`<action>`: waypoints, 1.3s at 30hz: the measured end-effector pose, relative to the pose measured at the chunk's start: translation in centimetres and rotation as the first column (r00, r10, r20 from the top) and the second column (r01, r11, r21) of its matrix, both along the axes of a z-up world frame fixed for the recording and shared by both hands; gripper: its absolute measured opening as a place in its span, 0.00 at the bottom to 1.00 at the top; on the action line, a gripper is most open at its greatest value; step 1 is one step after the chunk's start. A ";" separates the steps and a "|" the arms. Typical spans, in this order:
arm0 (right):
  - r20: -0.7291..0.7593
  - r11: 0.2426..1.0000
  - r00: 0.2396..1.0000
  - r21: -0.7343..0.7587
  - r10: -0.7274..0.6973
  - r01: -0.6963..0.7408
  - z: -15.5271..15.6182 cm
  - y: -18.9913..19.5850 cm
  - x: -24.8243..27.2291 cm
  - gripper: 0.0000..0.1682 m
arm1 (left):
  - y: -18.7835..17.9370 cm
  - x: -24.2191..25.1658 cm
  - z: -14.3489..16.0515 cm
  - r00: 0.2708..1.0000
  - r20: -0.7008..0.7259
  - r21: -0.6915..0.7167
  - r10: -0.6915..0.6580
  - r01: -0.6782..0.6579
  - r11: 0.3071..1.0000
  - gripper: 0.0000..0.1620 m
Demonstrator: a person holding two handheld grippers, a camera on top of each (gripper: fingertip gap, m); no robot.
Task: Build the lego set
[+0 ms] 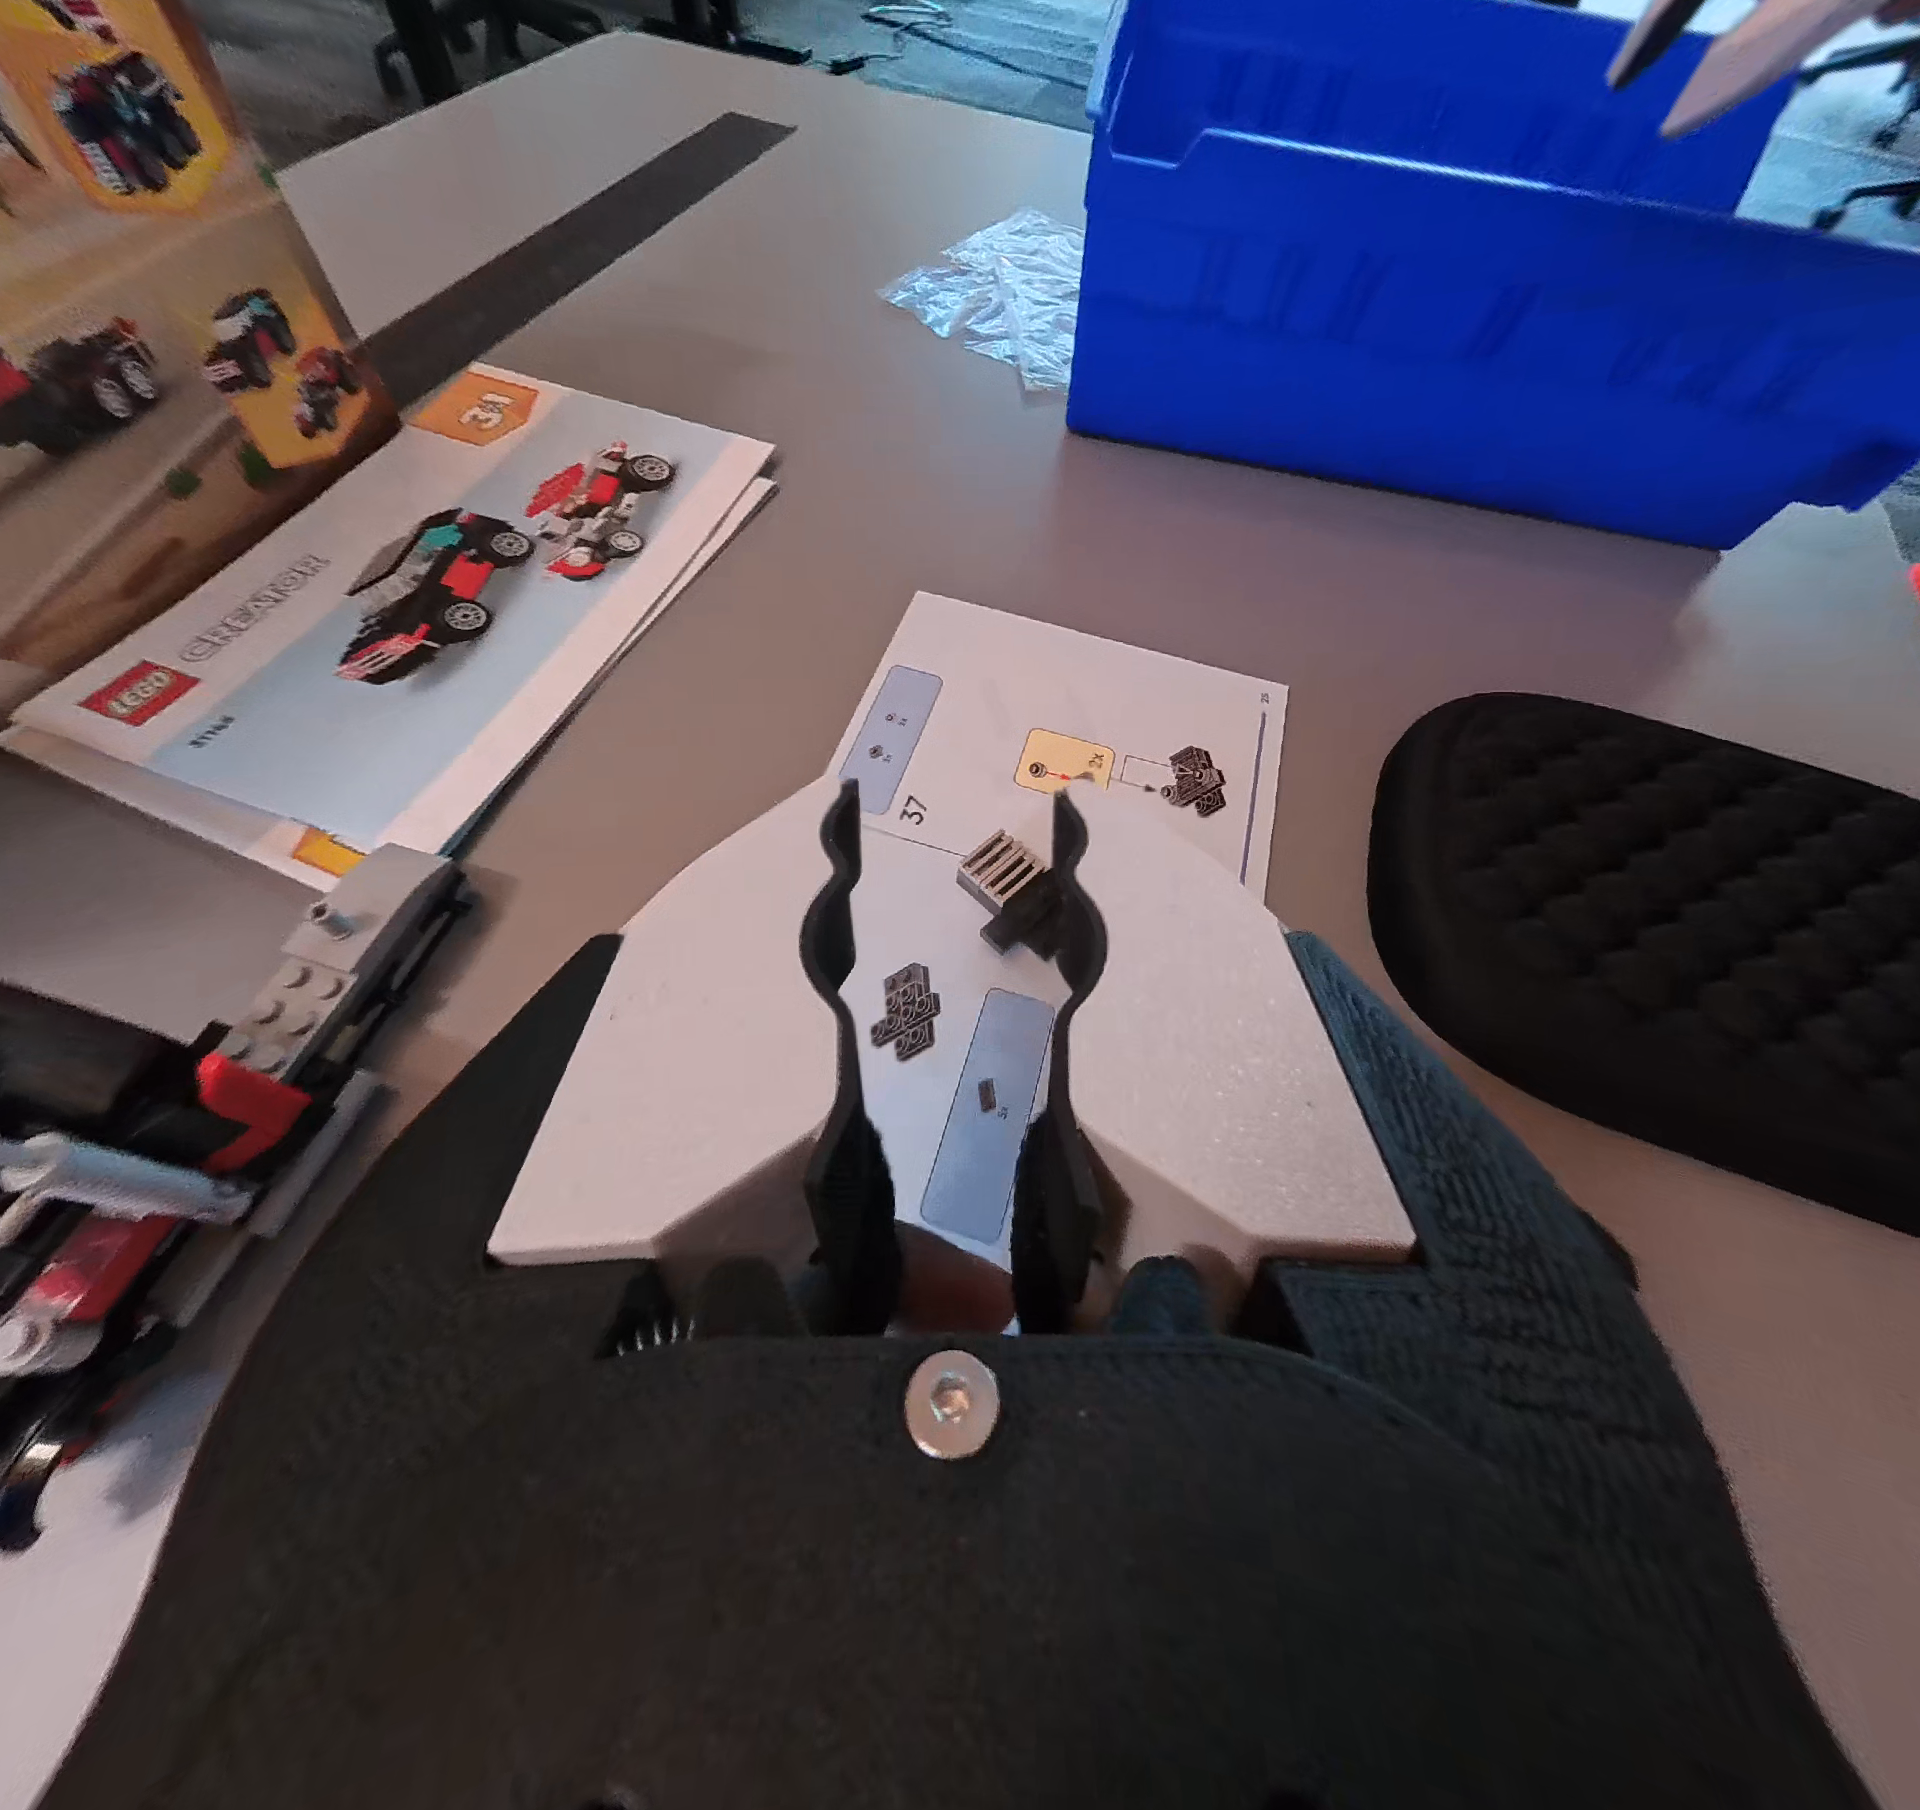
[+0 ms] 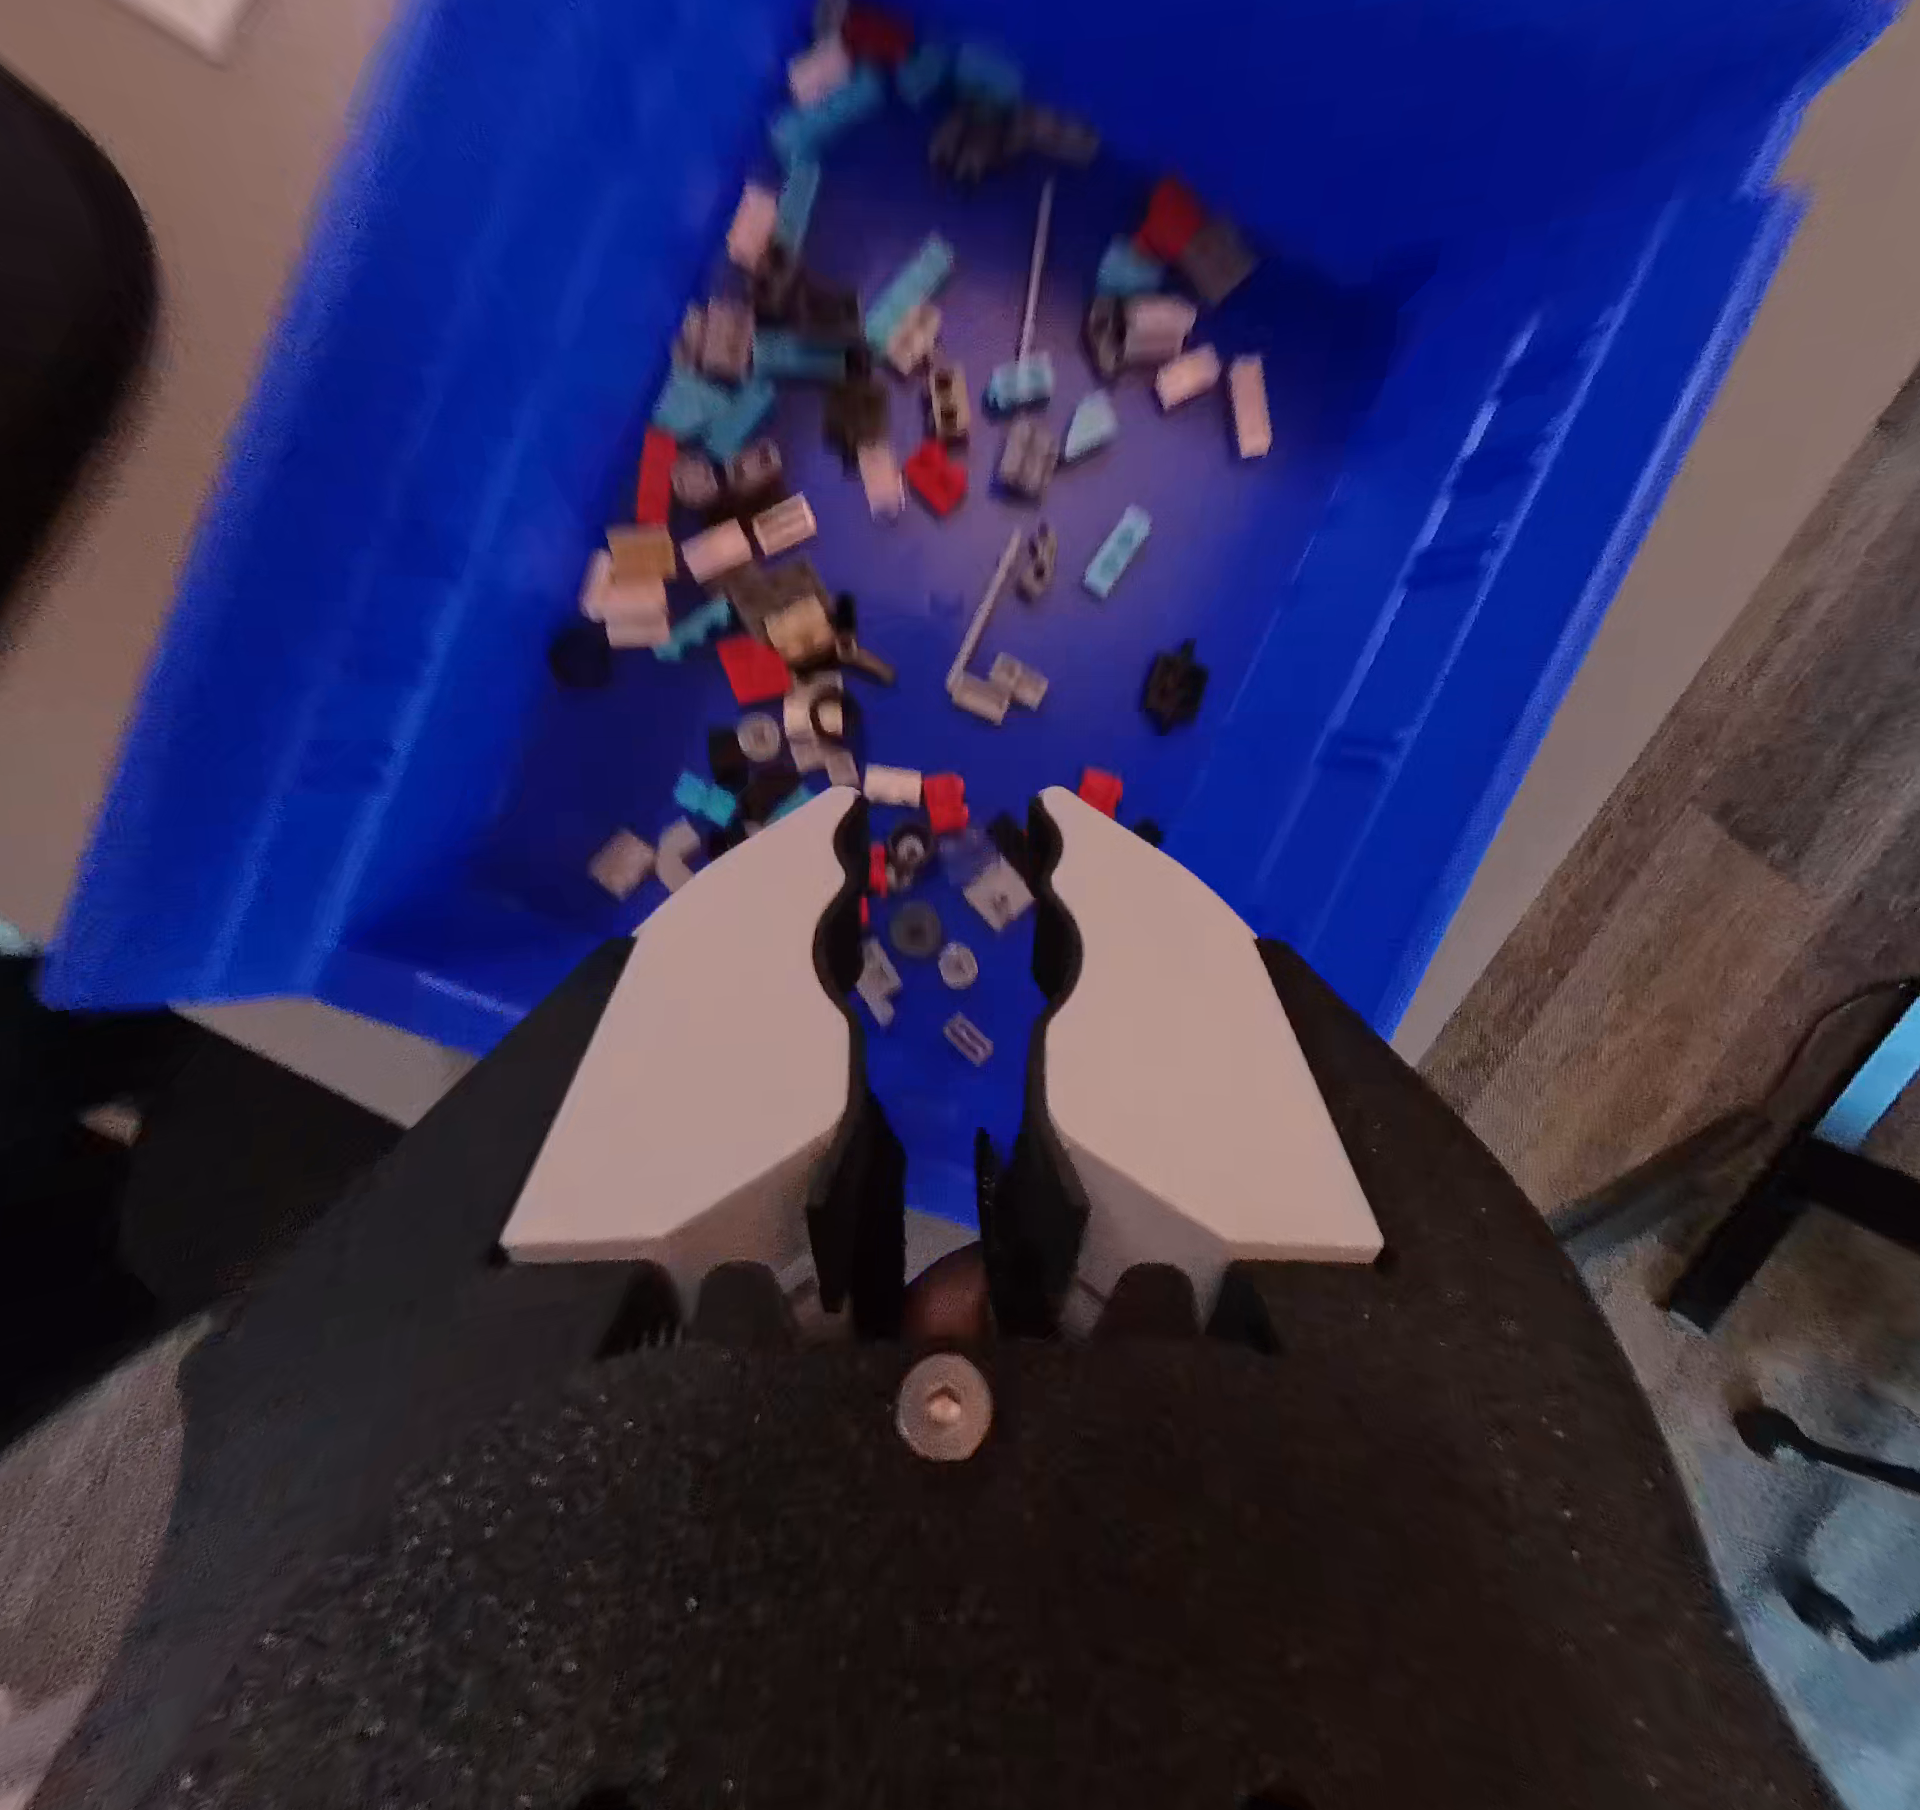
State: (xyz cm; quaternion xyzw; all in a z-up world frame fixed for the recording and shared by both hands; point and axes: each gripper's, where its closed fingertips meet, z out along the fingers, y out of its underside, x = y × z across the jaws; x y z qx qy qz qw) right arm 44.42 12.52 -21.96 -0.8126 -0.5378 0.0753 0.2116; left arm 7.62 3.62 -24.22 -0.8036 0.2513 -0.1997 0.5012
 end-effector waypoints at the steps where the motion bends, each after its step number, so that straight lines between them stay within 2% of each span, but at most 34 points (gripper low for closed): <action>1: 0.042 0.999 0.999 -0.039 0.011 -0.010 -0.9 -0.2 1.0 0.16 | -0.1 -0.3 0.1 1.000 -0.007 -0.003 0.015 -0.015 1.000 0.22; 5: 0.199 0.988 0.980 -0.153 0.014 0.017 -3.4 -1.1 4.7 0.12 | -0.7 -1.4 0.7 0.997 -0.038 -0.011 0.073 -0.073 0.997 0.22; 8: 0.256 0.978 0.967 -0.197 -0.018 0.070 -4.7 -1.6 6.1 0.12 | -0.9 -2.0 1.5 0.993 -0.041 0.005 0.115 -0.115 0.993 0.22; 14: 0.474 0.944 0.868 -0.194 -0.146 0.265 -8.0 -2.0 8.7 0.18 | -0.8 -2.0 3.1 0.988 -0.036 0.040 0.150 -0.149 0.988 0.22; 20: 0.471 0.934 0.869 -0.219 -0.152 0.282 -9.0 -1.9 8.3 0.18 | -0.6 -1.8 3.3 0.989 -0.046 0.044 0.140 -0.138 0.989 0.22; 24: 0.489 0.937 0.866 -0.242 -0.106 0.251 -9.1 -2.0 8.1 0.14 | -0.6 -1.8 3.0 0.989 -0.045 0.032 0.142 -0.140 0.990 0.22; 27: 0.509 0.936 0.858 -0.262 -0.072 0.234 -9.1 -1.9 8.1 0.16 | -0.7 -1.8 2.9 0.989 -0.037 0.032 0.144 -0.143 0.989 0.22; 28: 0.502 0.931 0.863 -0.292 -0.045 0.219 -9.2 -2.1 8.0 0.13 | -0.8 -1.8 2.9 0.989 -0.036 0.031 0.144 -0.143 0.989 0.22; 29: 0.486 0.924 0.874 -0.331 -0.008 0.192 -9.2 -2.5 7.7 0.06 | -0.8 -1.8 2.8 0.989 -0.036 0.030 0.144 -0.143 0.989 0.22; 30: 0.477 0.928 0.879 -0.334 0.016 0.165 -9.2 -2.4 7.7 0.05 | -0.9 -1.8 2.8 0.989 -0.038 0.029 0.143 -0.142 0.989 0.22; 32: 0.446 0.927 0.895 -0.348 0.033 0.139 -9.2 -2.4 7.6 0.05 | -1.0 -1.8 2.7 0.989 -0.042 0.031 0.143 -0.142 0.989 0.22; 34: 0.354 0.928 0.933 -0.364 0.061 0.077 -8.8 -2.7 6.8 0.05 | -1.2 -1.9 2.6 0.989 -0.041 0.033 0.144 -0.143 0.989 0.22; 39: 0.184 0.965 0.979 -0.258 0.087 -0.037 -5.3 -2.5 5.5 0.05 | -1.5 -2.3 2.6 0.988 -0.041 0.036 0.151 -0.150 0.988 0.22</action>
